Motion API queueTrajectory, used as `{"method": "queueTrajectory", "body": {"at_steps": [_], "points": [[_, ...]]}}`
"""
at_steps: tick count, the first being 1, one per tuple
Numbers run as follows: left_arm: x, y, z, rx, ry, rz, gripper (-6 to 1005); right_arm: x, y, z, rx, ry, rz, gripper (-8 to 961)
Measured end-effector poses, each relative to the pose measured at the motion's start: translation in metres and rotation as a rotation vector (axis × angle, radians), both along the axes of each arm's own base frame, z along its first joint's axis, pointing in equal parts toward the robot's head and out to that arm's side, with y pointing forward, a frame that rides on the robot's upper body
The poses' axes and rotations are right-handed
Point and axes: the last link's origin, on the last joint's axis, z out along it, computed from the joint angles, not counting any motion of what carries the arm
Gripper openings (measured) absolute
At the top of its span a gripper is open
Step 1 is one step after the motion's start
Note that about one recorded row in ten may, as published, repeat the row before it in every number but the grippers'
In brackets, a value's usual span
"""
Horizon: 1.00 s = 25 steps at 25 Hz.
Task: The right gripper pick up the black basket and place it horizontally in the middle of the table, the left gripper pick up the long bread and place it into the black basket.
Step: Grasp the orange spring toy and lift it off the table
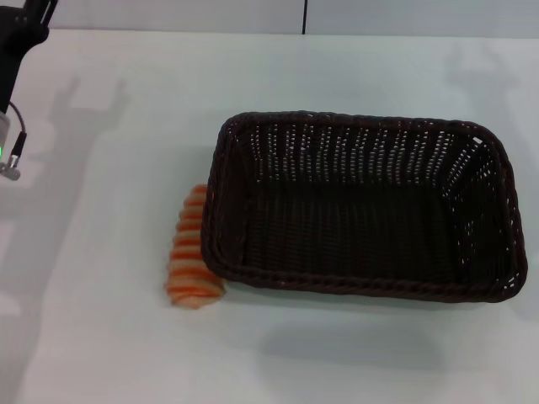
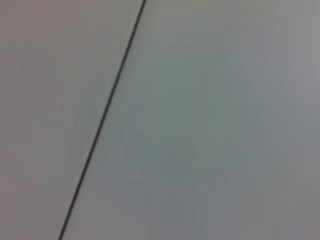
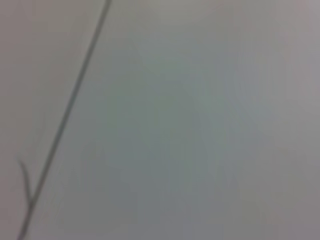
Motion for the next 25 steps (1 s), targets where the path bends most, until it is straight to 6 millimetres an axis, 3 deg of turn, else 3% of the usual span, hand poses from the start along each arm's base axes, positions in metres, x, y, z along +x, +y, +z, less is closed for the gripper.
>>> {"method": "queueTrajectory", "body": {"at_steps": [2, 3, 10, 15, 19, 25], "points": [[-0.001, -0.001, 0.001, 0.002, -0.001, 0.003, 810, 0.005, -0.003, 0.002, 0.011, 0.006, -0.006, 391], [-0.002, -0.001, 0.001, 0.005, -0.001, 0.005, 810, 0.017, -0.012, 0.005, 0.041, 0.013, -0.024, 391], [-0.004, -0.002, 0.003, 0.009, -0.004, 0.014, 810, 0.055, -0.035, 0.017, 0.124, 0.014, -0.105, 391], [-0.008, 0.002, -0.002, -0.04, -0.017, 0.05, 810, 0.08, -0.042, 0.02, 0.16, 0.017, -0.179, 391], [-0.012, 0.01, -0.002, -0.107, -0.063, 0.103, 810, 0.088, -0.043, 0.021, 0.16, 0.011, -0.206, 390], [-0.005, 0.023, 0.011, -0.254, -0.103, 0.182, 810, 0.101, -0.038, 0.024, 0.16, 0.0, -0.244, 390]]}}
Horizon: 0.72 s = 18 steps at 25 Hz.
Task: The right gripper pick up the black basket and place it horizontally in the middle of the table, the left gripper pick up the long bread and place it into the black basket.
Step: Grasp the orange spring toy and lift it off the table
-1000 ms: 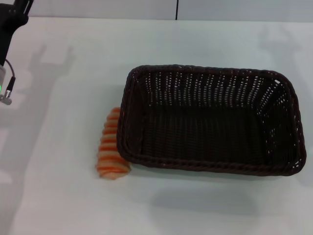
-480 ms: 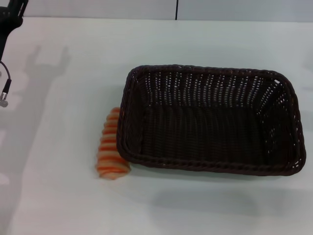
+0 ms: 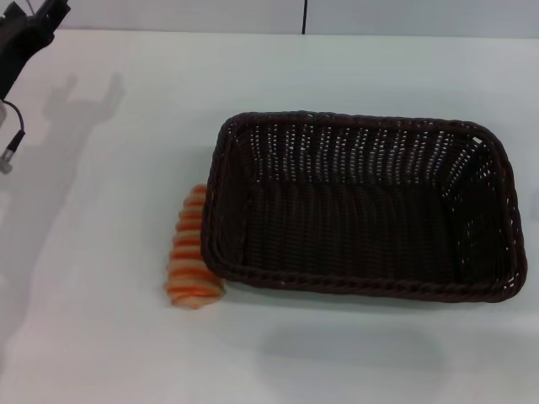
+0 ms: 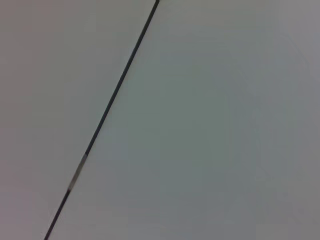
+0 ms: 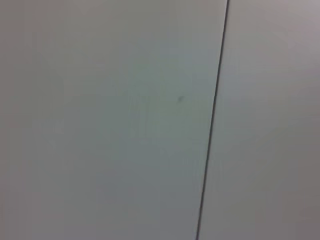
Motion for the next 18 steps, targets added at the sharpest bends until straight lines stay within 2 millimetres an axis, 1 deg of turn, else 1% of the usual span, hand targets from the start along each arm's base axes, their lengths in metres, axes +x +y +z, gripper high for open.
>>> {"method": "queueTrajectory", "body": {"at_steps": [1, 4, 5, 6, 9, 10, 13, 15, 16, 18], "points": [[0.005, 0.002, 0.003, -0.031, 0.002, 0.043, 810, 0.001, 0.001, 0.001, 0.001, 0.001, -0.003, 390], [0.009, 0.003, 0.005, -0.045, 0.006, 0.057, 810, 0.005, 0.004, 0.002, 0.0, 0.006, -0.014, 390], [0.013, 0.006, 0.007, -0.095, 0.026, 0.114, 810, 0.009, 0.006, 0.001, -0.008, 0.024, -0.016, 390], [0.013, 0.006, 0.007, -0.095, 0.026, 0.114, 810, 0.009, 0.006, 0.001, -0.008, 0.024, -0.016, 390], [0.02, 0.009, 0.008, -0.163, 0.06, 0.187, 810, 0.013, 0.008, 0.003, -0.011, 0.049, -0.019, 389], [0.029, 0.011, 0.01, -0.192, 0.091, 0.212, 810, 0.015, 0.009, 0.004, -0.008, 0.056, -0.022, 389], [0.033, 0.011, 0.011, -0.203, 0.108, 0.221, 810, 0.016, 0.012, 0.005, -0.01, 0.052, -0.031, 389], [0.051, 0.012, 0.015, -0.243, 0.184, 0.253, 809, 0.015, 0.017, 0.004, -0.02, 0.041, -0.031, 389], [0.051, 0.012, 0.015, -0.243, 0.184, 0.253, 809, 0.015, 0.017, 0.004, -0.02, 0.041, -0.031, 389], [0.058, 0.012, 0.015, -0.256, 0.215, 0.26, 809, 0.014, 0.019, 0.003, -0.024, 0.037, -0.033, 389]]}}
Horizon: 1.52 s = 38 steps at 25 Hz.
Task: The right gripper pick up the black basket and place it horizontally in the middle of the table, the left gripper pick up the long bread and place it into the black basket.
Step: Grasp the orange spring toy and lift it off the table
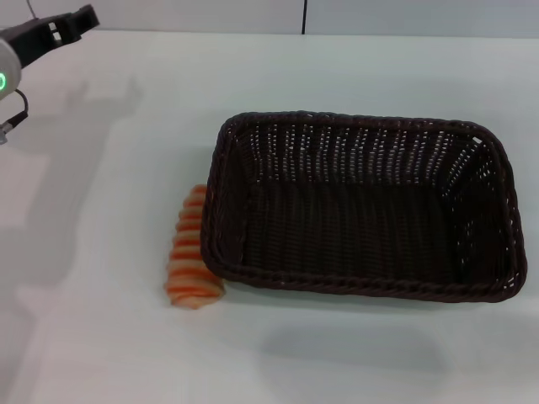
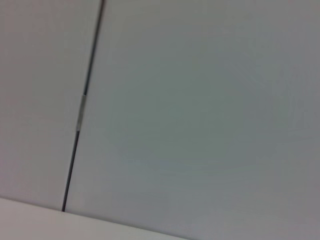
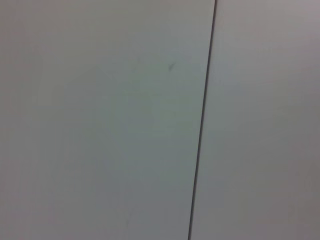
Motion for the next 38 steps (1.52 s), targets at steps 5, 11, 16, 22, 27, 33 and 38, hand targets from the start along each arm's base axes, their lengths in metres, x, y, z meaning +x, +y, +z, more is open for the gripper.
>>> {"method": "queueTrajectory", "body": {"at_steps": [5, 11, 16, 22, 27, 33, 38], "points": [[0.018, 0.003, 0.006, -0.031, 0.078, -0.006, 809, -0.001, 0.006, 0.0, -0.011, 0.005, -0.002, 390], [0.035, 0.004, 0.015, -0.086, 0.132, -0.006, 809, 0.0, 0.009, 0.003, -0.007, 0.011, -0.009, 390], [0.051, -0.008, 0.029, -0.176, 0.209, 0.014, 809, 0.001, 0.01, 0.003, -0.014, 0.012, -0.014, 389], [0.053, -0.033, 0.034, -0.365, 0.2, 0.076, 808, -0.003, 0.013, 0.003, -0.016, 0.012, -0.006, 389], [0.048, -0.047, 0.034, -0.454, 0.211, 0.135, 808, -0.007, 0.017, 0.002, -0.023, 0.012, 0.003, 390], [0.046, -0.064, 0.035, -0.523, 0.219, 0.179, 799, -0.012, 0.021, 0.0, -0.035, 0.008, 0.013, 389], [0.049, -0.079, 0.026, -0.633, 0.193, 0.198, 798, -0.014, 0.027, 0.001, -0.05, 0.005, 0.013, 389]]}}
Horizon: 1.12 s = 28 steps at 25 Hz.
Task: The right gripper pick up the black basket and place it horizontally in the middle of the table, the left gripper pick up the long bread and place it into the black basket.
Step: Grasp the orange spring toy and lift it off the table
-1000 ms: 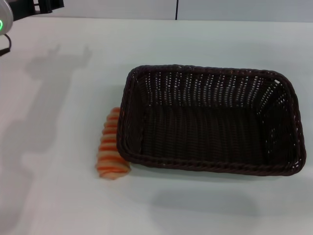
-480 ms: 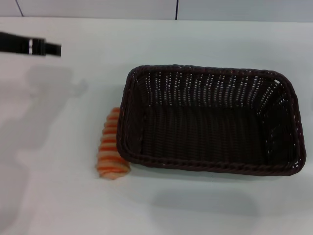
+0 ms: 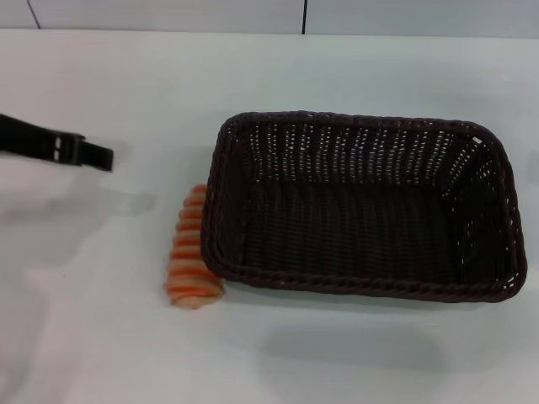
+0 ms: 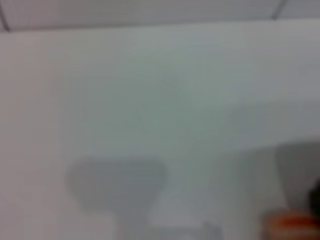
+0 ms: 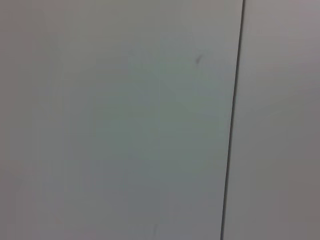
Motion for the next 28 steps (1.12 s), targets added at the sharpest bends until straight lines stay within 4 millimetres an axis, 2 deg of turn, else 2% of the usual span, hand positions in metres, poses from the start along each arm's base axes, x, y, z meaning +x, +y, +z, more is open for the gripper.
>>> {"method": "queueTrajectory", "body": {"at_steps": [28], "points": [[0.004, -0.015, -0.047, -0.229, -0.096, 0.037, 791, 0.0, -0.002, -0.002, -0.001, 0.002, 0.003, 390]]}}
